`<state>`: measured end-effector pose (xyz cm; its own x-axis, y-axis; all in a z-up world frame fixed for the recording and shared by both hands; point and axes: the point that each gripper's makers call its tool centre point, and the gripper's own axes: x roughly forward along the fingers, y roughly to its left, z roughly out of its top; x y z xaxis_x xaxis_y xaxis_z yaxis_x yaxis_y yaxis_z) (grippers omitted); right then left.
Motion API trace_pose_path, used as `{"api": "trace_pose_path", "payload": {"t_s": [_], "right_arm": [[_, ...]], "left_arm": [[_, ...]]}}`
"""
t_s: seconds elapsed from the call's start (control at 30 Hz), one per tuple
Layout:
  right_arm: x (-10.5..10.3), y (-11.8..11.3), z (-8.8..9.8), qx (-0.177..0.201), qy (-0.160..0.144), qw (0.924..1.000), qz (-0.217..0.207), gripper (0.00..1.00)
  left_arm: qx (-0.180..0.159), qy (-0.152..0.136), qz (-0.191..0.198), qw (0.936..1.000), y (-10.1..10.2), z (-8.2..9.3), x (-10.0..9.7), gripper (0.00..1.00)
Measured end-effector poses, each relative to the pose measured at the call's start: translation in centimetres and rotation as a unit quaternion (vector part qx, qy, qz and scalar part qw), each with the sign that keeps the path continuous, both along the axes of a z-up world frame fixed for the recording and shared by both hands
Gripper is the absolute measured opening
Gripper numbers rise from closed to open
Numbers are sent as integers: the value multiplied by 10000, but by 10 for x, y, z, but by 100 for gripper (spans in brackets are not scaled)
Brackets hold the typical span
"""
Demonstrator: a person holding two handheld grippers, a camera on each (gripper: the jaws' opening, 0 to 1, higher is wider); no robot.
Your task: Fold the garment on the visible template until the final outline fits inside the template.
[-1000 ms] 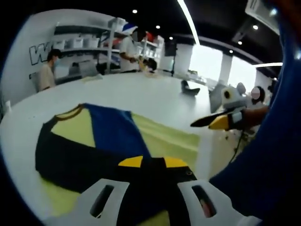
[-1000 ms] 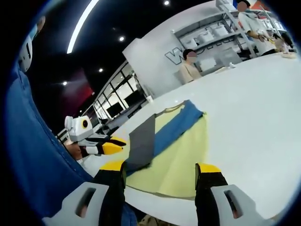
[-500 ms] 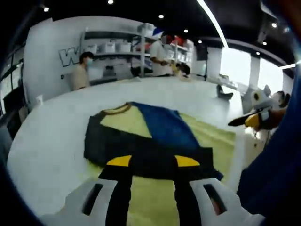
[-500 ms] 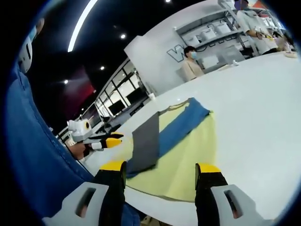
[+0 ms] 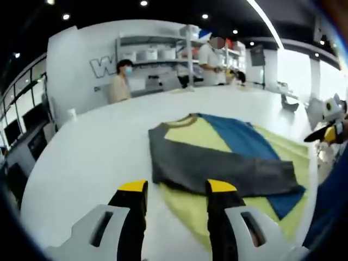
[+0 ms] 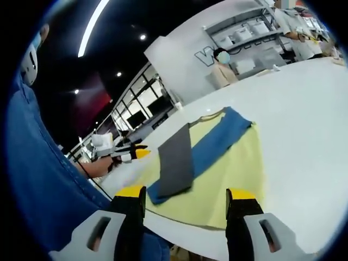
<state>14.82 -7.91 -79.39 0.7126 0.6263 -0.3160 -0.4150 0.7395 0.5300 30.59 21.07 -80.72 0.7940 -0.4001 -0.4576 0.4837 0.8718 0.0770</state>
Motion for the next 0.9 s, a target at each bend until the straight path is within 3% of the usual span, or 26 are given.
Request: {"api": "trace_pose_path", "payload": {"t_s": [0.43, 0.9], "right_arm": [[-7, 13, 8, -40, 76, 9999, -124, 59], [-10, 11, 13, -74, 144, 9991, -384, 60]], "left_arm": [[263, 118, 227, 9993, 32, -31, 40, 39], [140, 111, -62, 9998, 16, -42, 62, 39]]}}
